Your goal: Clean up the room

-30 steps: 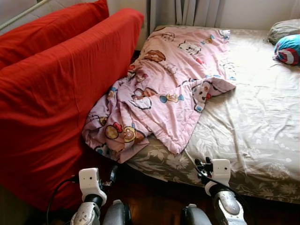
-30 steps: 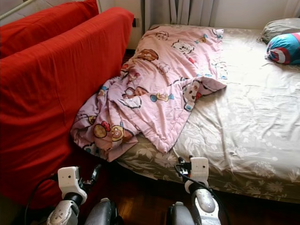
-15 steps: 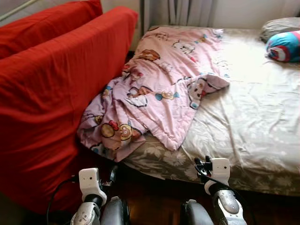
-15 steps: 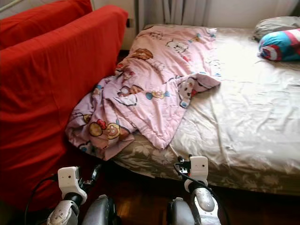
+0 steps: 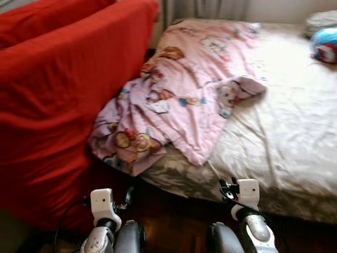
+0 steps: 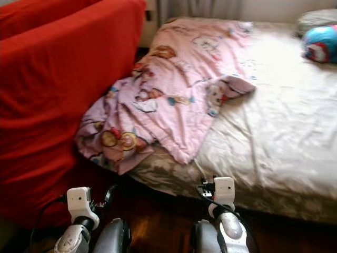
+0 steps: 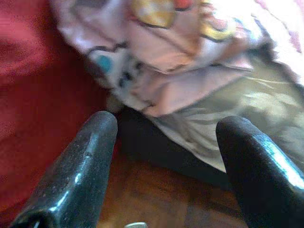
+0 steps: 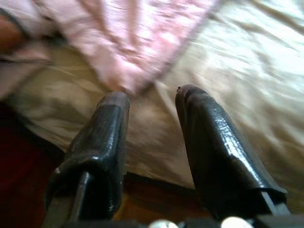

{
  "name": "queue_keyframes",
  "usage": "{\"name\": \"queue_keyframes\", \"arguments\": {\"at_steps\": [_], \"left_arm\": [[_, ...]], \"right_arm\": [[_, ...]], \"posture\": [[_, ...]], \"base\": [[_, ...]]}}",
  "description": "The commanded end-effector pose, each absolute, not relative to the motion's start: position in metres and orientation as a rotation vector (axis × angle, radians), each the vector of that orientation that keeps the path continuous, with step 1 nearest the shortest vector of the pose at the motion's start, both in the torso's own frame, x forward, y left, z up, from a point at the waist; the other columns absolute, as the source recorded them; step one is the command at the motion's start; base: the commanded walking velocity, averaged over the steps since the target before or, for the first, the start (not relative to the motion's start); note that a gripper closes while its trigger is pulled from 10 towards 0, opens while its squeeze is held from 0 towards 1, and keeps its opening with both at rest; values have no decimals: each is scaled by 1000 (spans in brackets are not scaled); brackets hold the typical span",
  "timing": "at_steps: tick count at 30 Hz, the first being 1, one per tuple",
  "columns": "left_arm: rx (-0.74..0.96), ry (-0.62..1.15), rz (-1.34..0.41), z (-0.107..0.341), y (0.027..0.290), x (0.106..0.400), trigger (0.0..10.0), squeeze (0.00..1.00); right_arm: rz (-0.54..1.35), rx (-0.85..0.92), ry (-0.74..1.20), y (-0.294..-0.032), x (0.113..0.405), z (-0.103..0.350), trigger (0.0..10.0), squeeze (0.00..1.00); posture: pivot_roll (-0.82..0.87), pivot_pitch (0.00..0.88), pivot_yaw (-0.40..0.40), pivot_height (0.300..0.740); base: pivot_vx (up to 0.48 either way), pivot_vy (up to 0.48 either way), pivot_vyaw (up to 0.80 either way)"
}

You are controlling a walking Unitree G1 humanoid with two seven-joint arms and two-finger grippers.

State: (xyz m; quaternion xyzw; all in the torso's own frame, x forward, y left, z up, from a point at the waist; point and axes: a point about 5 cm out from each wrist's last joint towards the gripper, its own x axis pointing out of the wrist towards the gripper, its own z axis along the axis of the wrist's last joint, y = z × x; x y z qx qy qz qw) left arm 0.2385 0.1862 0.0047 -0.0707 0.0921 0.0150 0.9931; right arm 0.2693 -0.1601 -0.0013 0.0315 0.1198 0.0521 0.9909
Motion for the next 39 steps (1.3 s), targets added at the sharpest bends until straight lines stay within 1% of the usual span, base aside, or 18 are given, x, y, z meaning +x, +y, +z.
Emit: {"name": "queue_keyframes", "arguments": {"at_steps": [1, 9, 13, 18, 23, 29, 30, 37, 39], "left_arm": [[-144, 187, 26, 5, 185, 238, 10000, 0], [-145, 189, 26, 4, 185, 238, 10000, 0], [-146, 189, 26, 4, 185, 238, 10000, 0], [-148, 189, 26, 4, 184, 238, 10000, 0], [-149, 186, 27, 4, 184, 238, 10000, 0], [-151, 184, 27, 4, 183, 238, 10000, 0], [-153, 185, 26, 4, 183, 238, 10000, 0], [-153, 186, 21, 5, 182, 238, 10000, 0], [-150, 188, 20, 5, 182, 238, 10000, 0]], "right_arm": [[89, 62, 250, -165, 266, -4, 10000, 0], [86, 73, 243, -165, 267, -3, 10000, 0], [115, 43, 248, -164, 267, -3, 10000, 0], [117, 49, 253, -164, 267, -4, 10000, 0], [127, 40, 254, -163, 267, -3, 10000, 0], [145, 36, 251, -160, 267, -3, 10000, 0], [142, 46, 252, -160, 266, -4, 10000, 0], [122, 58, 286, -160, 267, -7, 10000, 0], [95, 100, 324, -160, 268, -10, 10000, 0]], "posture": [[-89, 152, 25, 620], [-91, 151, 25, 620], [-91, 152, 23, 620], [-91, 154, 21, 620], [-92, 158, 20, 620], [-93, 162, 19, 620], [-93, 162, 19, 620], [-93, 167, 21, 620], [-92, 169, 22, 620]], "base": [[300, 0, 0], [302, 0, 0], [300, 0, 0], [301, 0, 505], [299, 0, 0], [303, 0, 752], [274, 0, 0], [0, 0, 0], [0, 0, 0]]}}
